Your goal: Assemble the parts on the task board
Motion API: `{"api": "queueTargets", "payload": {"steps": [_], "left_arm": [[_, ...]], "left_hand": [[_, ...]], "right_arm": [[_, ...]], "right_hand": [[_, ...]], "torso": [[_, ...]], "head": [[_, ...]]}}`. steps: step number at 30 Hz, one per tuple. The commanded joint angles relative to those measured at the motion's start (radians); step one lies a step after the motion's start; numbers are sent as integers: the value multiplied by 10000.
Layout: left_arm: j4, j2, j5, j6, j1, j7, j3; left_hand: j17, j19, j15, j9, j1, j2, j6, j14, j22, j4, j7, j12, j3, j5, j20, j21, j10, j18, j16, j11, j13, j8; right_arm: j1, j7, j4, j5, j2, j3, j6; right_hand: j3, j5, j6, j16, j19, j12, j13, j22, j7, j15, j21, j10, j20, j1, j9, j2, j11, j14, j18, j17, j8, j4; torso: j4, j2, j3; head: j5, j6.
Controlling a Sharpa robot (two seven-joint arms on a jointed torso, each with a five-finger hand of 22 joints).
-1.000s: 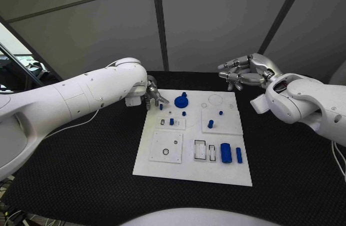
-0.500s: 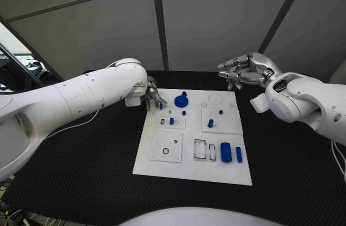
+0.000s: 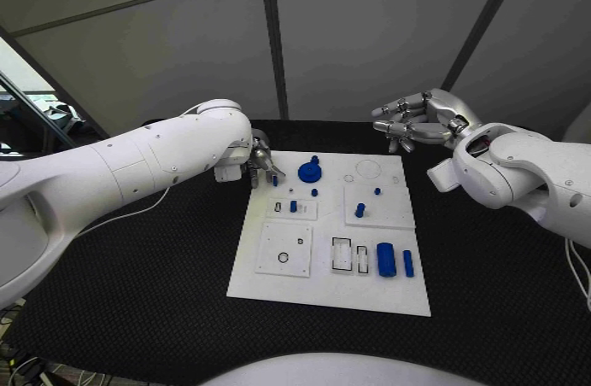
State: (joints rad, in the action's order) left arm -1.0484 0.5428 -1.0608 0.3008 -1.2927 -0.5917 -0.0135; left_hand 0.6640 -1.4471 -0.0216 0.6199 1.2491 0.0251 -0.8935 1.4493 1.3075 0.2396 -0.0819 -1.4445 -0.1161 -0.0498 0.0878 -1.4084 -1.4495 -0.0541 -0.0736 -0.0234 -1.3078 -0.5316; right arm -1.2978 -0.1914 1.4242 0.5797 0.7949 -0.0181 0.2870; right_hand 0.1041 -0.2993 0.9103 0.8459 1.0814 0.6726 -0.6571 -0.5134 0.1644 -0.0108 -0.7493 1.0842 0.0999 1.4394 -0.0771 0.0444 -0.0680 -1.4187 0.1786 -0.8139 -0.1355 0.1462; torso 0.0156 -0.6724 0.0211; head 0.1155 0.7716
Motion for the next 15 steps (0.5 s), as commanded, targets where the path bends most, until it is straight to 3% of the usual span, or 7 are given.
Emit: {"api": "queueTargets", "payload": {"steps": [1,15], "left_arm": [[-25,11,-52,-62,-13,169,-3],[-46,53,-52,38,-13,135,-3]], "left_hand": [[10,-57,-6,-12,115,14,-76,84,1216,-3,-29,-43,-56,8,-30,-37,-68,55,-23,34,-1067,-24],[13,-79,-21,-22,232,74,-147,99,1249,-75,7,-61,-140,11,-50,-63,-91,64,-27,61,-1085,-68]], "right_arm": [[-21,-111,0,16,-10,6,-82],[-21,-110,-7,17,-14,6,-92]], "right_hand": [[36,-58,-71,-34,66,5,10,17,-30,1,68,-40,-17,-47,7,-7,0,-55,53,-10,-66,49],[36,-58,-71,-34,66,5,10,17,-30,1,68,-40,-17,-47,7,-7,0,-55,53,-10,-66,49]], "torso": [[5,-3,3],[2,-2,-2]], "head": [[-2,1],[1,30]]}}
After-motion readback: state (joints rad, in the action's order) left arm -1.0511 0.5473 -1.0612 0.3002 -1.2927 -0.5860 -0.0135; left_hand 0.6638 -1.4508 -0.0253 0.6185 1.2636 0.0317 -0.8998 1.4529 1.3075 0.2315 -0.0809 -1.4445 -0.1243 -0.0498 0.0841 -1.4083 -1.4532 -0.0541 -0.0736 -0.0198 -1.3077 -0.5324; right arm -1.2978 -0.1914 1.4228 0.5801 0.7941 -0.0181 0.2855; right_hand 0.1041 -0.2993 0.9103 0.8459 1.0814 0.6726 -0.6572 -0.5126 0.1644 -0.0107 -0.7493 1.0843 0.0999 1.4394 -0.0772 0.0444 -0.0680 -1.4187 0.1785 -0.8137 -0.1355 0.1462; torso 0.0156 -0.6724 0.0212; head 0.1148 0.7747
